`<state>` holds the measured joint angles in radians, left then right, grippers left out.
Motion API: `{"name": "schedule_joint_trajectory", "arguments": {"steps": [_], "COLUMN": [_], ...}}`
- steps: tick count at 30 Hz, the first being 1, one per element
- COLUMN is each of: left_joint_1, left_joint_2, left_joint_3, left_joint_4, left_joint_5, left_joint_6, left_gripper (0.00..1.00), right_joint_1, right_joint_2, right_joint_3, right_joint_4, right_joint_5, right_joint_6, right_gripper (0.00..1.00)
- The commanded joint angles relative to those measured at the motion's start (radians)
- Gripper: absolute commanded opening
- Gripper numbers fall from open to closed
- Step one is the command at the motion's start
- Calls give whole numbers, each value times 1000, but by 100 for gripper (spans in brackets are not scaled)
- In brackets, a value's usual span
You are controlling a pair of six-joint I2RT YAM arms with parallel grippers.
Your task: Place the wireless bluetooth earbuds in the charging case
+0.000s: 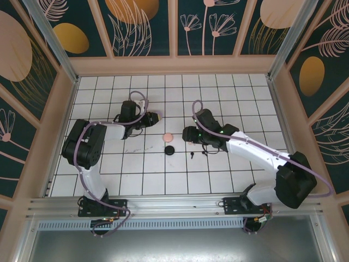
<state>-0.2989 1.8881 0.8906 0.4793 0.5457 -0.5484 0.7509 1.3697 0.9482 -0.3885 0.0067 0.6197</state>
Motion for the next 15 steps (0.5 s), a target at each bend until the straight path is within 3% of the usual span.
{"name": "schedule_joint_trajectory", "arguments": {"steps": [1,5,9,15], "left_joint_1": [14,17,22,37], "left_joint_2": [41,72,85,84], "left_joint_3": [42,67,77,114], "left_joint_4": [-57,-104,-168,-251], "left_joint_5": [69,73,21,-41], "left_joint_6": [-7,6,24,54], "left_gripper": [8,14,26,39], "right_joint_1": [23,44,68,111], "right_joint_2": [34,70,114,195], "right_joint_3": [54,81,115,161], "right_joint_4": [8,-3,-29,-69], "right_joint_5": [49,67,94,122], "right_joint_6": [3,6,8,7], "right_gripper": [56,58,66,68]}}
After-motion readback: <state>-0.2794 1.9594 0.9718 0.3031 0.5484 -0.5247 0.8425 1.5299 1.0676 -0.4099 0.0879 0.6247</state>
